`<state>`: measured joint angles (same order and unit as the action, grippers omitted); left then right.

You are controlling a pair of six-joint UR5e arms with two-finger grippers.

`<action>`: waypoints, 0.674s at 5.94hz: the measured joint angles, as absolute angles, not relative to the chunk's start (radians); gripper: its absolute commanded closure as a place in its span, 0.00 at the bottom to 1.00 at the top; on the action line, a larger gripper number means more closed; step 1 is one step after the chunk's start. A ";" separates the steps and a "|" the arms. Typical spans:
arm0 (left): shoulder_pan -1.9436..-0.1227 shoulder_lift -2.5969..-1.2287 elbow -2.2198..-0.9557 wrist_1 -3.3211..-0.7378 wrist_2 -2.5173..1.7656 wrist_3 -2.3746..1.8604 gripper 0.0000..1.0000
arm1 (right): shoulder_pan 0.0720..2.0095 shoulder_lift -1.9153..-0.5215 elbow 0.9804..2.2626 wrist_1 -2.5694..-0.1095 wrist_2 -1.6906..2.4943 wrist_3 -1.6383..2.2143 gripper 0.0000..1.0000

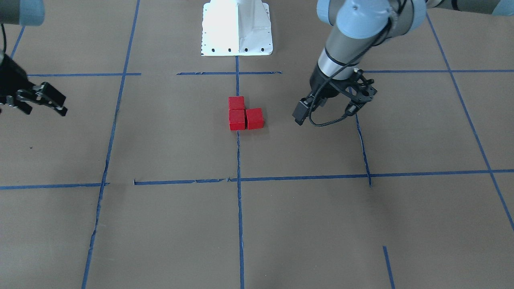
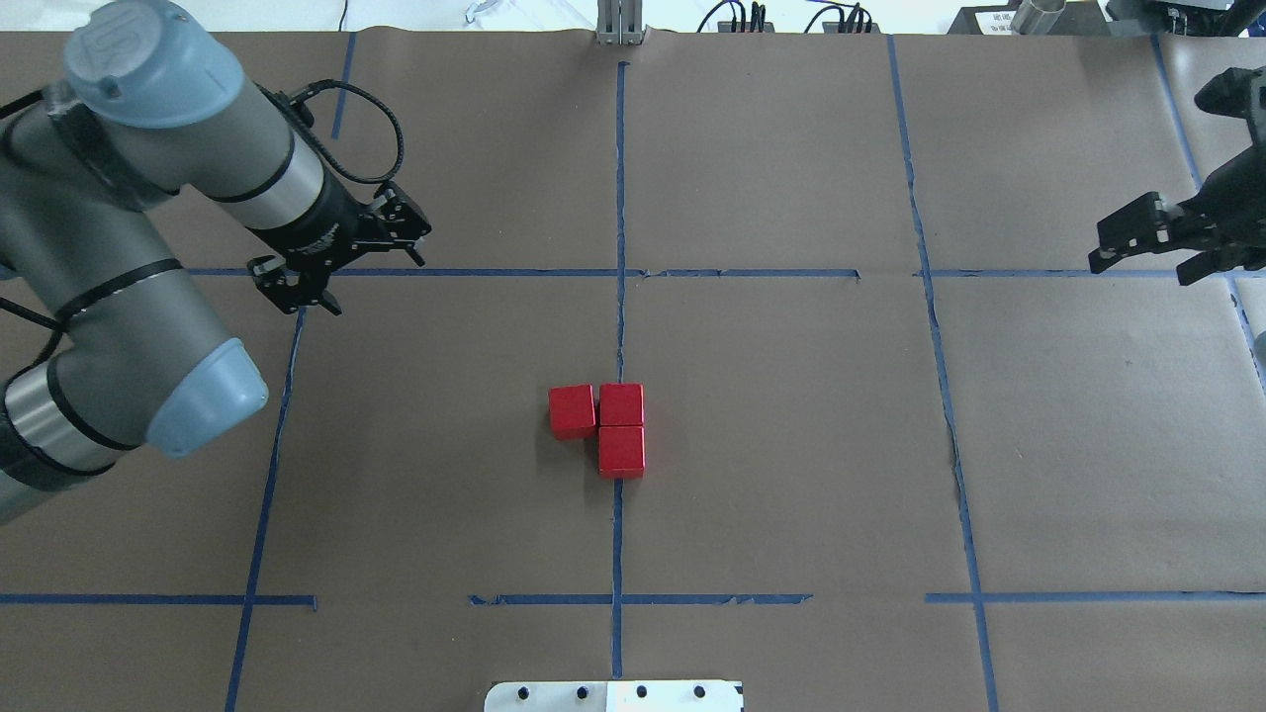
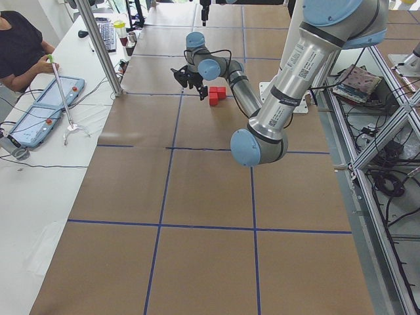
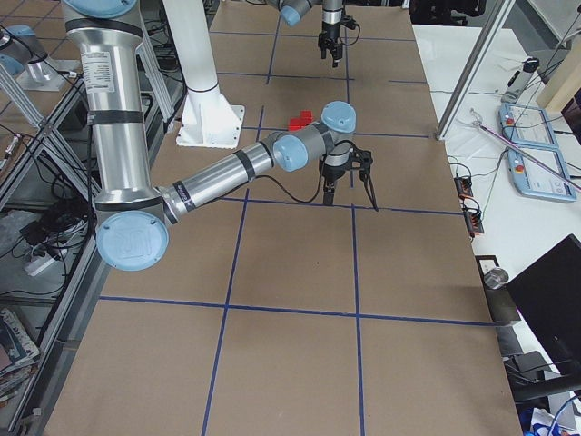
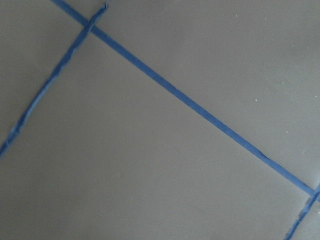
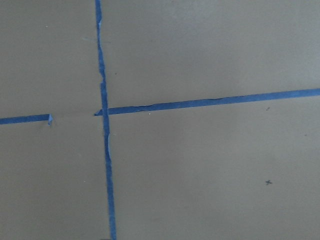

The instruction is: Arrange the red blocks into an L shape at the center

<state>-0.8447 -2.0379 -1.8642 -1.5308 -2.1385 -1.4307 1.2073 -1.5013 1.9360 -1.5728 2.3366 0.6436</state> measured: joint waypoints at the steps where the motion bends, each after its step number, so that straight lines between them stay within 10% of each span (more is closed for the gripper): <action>1: -0.906 -1.977 -1.865 -1.532 -2.148 -1.211 0.00 | 1.282 -1.524 1.900 -1.574 2.351 0.521 0.00; 4: -1.127 -1.817 -1.853 -1.530 -2.192 -0.583 0.00 | 1.415 -1.603 1.820 -1.574 2.355 0.233 0.00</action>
<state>-1.1266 -1.8170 -1.8534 -1.5297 -2.1919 -0.5833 1.4150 -1.6027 1.8203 -1.5739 2.3553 0.2331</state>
